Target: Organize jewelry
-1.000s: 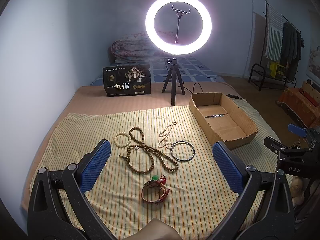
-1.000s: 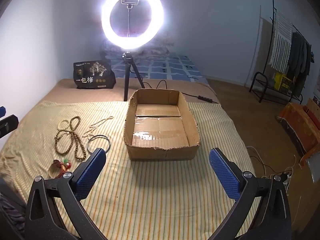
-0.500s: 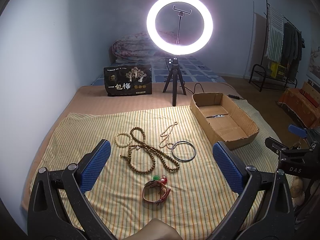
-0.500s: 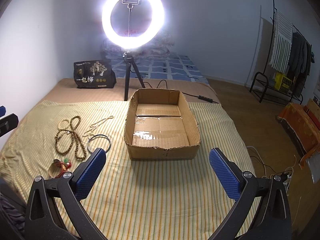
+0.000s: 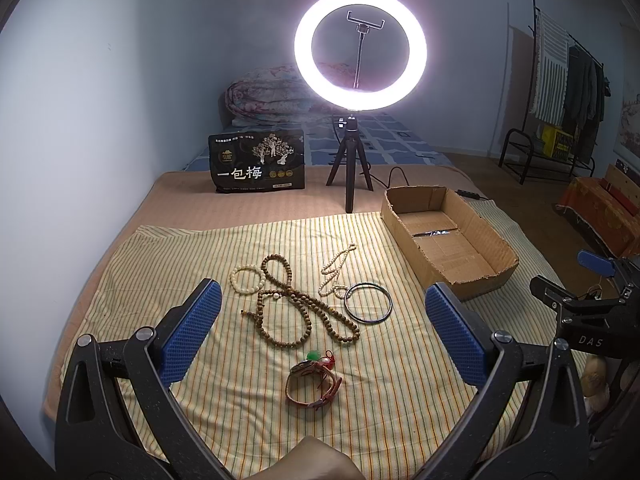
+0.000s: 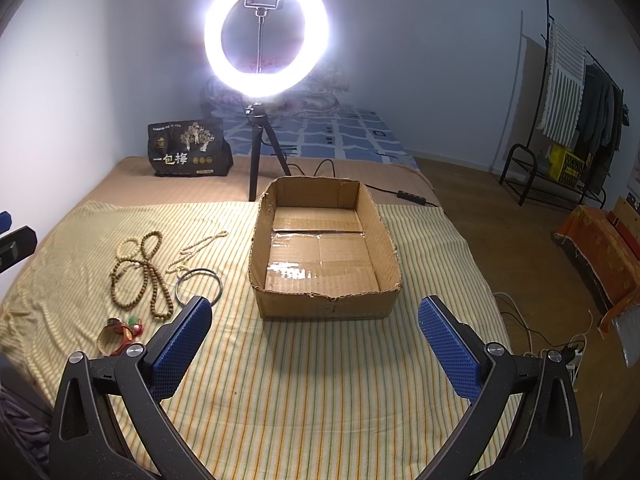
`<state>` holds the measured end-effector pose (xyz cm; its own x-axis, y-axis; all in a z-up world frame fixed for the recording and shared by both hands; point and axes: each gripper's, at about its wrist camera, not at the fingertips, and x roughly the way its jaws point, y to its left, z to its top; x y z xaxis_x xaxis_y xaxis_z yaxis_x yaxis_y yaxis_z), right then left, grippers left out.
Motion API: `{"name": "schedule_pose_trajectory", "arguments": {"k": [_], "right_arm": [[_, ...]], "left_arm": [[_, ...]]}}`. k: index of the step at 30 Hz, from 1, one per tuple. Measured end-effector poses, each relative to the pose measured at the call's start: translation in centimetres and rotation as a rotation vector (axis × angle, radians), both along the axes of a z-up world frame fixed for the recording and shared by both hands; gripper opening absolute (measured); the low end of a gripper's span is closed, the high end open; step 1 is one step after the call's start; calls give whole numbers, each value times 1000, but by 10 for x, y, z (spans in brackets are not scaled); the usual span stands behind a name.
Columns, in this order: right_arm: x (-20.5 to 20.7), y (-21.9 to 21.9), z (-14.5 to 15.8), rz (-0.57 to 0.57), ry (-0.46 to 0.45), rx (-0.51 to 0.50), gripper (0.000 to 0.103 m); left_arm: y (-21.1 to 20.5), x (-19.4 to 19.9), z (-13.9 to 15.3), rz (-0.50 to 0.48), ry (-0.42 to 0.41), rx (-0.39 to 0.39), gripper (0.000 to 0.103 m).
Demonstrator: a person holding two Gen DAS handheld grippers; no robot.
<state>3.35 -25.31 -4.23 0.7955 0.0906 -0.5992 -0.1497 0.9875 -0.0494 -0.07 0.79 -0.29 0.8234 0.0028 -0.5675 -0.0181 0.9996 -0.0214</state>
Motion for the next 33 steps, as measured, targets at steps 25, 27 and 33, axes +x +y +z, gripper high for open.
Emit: {"name": "schedule_pose_trajectory", "arguments": {"k": [25, 27, 33], "right_arm": [[-2, 3, -3, 4, 4, -1, 103], [-2, 4, -3, 4, 4, -1, 103], [-3, 6, -5, 8, 7, -2, 103]], "left_arm": [[0, 0, 0, 0, 0, 0, 103], [0, 0, 0, 0, 0, 0, 103], [1, 0, -1, 1, 1, 1, 103]]}}
